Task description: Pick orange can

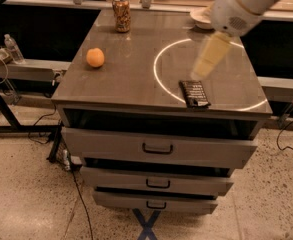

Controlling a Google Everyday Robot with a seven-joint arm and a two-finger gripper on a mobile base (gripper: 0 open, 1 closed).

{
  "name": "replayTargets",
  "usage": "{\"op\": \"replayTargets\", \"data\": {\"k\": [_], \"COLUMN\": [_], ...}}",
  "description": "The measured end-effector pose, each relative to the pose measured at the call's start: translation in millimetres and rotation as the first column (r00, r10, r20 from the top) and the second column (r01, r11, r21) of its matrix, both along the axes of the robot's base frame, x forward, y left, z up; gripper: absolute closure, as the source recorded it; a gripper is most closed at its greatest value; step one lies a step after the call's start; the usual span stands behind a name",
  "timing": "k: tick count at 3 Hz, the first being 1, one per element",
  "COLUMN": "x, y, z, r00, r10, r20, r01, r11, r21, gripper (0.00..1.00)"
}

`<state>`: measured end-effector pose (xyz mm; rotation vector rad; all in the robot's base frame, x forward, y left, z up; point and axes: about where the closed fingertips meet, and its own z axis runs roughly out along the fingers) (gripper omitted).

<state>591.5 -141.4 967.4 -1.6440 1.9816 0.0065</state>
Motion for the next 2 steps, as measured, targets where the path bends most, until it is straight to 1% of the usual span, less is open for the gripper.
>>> {"op": "replayTargets", "data": {"k": [1, 2], "x": [44.1, 44.1], "y": [61.0, 61.0], "z": [18.7, 18.7], "r00": [0.9963, 0.9963], "r10": [0.032, 0.032], "r20": [0.080, 0.080], "r01": [-0.040, -0.040], "r11": [0.994, 0.994], "r21": [0.106, 0.106], "gripper": [0.00, 0.00]}}
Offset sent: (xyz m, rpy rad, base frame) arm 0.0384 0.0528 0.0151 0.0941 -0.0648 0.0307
